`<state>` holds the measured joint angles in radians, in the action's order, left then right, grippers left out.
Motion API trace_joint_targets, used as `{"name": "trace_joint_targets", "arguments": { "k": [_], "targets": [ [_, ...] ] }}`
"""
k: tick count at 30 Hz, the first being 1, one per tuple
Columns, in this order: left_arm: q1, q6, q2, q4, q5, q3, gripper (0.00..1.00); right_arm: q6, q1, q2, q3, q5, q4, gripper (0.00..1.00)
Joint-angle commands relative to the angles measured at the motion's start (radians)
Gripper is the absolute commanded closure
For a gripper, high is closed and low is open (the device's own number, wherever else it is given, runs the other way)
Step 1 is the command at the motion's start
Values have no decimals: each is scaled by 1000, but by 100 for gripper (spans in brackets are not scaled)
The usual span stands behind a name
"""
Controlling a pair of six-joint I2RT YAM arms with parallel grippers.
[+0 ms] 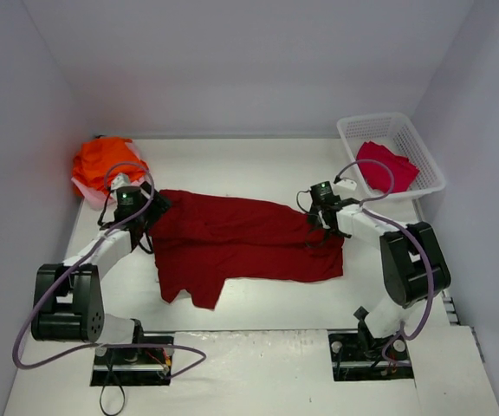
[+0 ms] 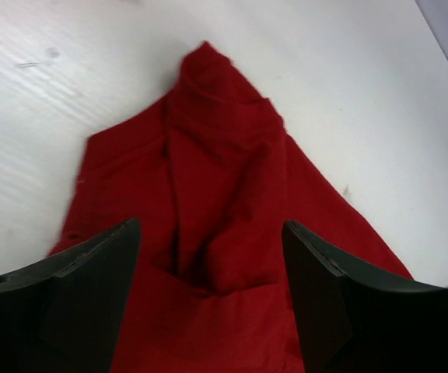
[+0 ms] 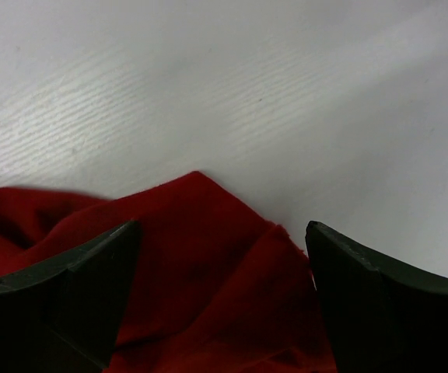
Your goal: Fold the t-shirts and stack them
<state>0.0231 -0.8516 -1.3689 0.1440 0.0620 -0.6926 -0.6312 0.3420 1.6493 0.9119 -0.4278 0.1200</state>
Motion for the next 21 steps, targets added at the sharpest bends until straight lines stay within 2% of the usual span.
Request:
{"name": "trace_joint_targets", "arguments": {
  "k": [1, 13, 16, 21],
  "targets": [
    [84, -9, -54, 98, -17, -112, 32, -35, 34, -72, -16, -6, -22, 16],
    [247, -24, -338, 132, -14, -360, 32, -87, 120, -163, -62, -14, 23, 17],
    [274, -27, -403, 150, -13, -392, 32, -107, 132, -174, -79, -11, 27, 26],
    [290, -32, -458, 170, -11, -410, 32, -137, 158, -181, -99, 0, 27, 30]
  ]
}}
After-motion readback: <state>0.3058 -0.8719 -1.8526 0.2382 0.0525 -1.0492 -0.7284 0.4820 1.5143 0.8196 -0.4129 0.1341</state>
